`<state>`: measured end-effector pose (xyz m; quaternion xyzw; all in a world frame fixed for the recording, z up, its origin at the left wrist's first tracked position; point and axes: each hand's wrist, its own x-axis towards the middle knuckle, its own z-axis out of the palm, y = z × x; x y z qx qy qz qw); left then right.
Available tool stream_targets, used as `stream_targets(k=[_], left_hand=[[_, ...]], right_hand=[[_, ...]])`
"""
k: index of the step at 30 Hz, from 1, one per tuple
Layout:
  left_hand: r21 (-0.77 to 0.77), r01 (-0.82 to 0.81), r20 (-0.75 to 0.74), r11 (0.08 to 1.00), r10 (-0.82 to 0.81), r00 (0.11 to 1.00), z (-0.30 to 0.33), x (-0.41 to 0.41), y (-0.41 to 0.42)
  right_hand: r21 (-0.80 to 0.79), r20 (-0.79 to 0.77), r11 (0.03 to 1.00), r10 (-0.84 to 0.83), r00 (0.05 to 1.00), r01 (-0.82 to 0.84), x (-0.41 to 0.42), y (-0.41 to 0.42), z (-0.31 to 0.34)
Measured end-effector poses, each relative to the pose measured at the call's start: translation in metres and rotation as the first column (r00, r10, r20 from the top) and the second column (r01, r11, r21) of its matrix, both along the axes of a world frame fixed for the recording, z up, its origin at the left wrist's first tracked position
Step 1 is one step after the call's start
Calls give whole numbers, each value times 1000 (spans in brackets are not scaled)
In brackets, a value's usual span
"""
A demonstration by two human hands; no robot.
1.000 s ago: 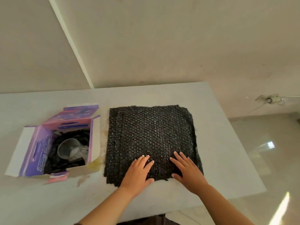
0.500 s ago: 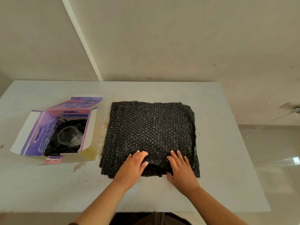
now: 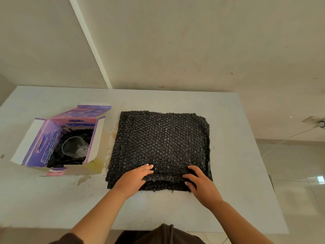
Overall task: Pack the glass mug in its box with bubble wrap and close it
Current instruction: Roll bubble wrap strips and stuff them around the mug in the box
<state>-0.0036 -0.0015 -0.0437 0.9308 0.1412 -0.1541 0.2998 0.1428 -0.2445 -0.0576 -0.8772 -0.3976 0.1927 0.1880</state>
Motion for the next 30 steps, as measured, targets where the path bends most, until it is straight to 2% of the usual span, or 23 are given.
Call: stream_targets(k=[4,7,11,14,17,20,24,30], left_hand=[[-88,-5,-39,996,1,999,-4,5,7],[-155,-99,-22,983,96,995,-1,9,11],[11,-144,41,990,143,989,12,15,18],[63,-125,112,990,117,987,14,14,28],[77,-86,25,993,84,996,13,10,40],[-7,-208,-19,978,208,978,11,2,47],[39,-298,-33,954,300,953,8,-2,53],[114,-321,35,940,319,947,12,3,50]], right_hand=[[13,-100,999,-36,994,37,5,5,5],[25,-149,997,-66,987,71,14,12,11],[-24,-99,993,-120,988,118,26,16,20],[-95,-117,987,-139,983,128,32,15,21],[-175,-158,977,-149,976,121,35,10,18],[-107,-218,970,-239,946,220,38,7,19],[31,-268,907,-398,877,420,40,6,21],[83,-223,892,-418,880,445,43,4,25]])
